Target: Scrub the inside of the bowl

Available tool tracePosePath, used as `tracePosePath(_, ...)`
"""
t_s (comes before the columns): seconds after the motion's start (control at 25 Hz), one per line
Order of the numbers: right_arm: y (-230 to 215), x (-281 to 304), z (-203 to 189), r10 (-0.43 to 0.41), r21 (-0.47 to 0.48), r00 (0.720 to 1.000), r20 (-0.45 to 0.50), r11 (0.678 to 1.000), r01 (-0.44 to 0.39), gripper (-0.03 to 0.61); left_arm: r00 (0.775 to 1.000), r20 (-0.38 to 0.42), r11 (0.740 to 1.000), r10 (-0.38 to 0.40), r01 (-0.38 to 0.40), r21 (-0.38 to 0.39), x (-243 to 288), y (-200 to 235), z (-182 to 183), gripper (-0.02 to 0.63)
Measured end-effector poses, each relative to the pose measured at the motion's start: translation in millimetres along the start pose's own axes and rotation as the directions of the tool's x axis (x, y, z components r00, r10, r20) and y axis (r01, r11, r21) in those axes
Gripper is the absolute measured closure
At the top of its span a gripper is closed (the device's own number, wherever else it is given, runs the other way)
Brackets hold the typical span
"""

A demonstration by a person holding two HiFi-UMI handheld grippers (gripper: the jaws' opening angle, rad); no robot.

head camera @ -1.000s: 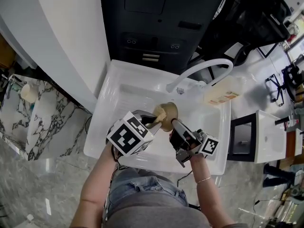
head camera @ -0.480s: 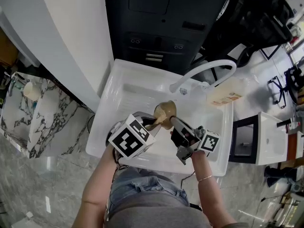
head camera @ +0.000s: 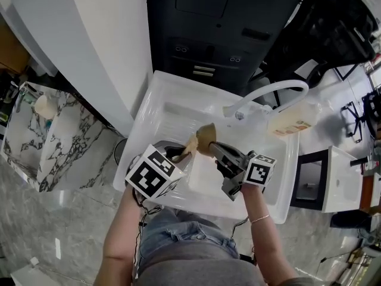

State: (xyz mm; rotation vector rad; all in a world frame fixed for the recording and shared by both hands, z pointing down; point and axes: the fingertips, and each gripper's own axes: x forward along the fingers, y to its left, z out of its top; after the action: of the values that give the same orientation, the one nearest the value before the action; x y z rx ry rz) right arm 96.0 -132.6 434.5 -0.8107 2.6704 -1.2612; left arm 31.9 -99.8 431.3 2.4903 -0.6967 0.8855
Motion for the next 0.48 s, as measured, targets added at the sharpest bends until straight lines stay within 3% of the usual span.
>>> tracePosePath(0.2,-2.2,22.3,-18.3,-0.097,-0.174,0.982,-0.162,0.982,0.068,0.555,0.996,-0.016,0.995,0.087,-0.088,-0.044,-14.0,30.0,-15.8,0.568)
tracePosePath(0.48,3.0,55.7,-35.6,-0.200,-0.402,0.931,-0.304,0.913,0.065,0.555,0.993,-0.027,0.990,0.115,-0.117,-0.080,-19.2,48.5,-31.0,0.568)
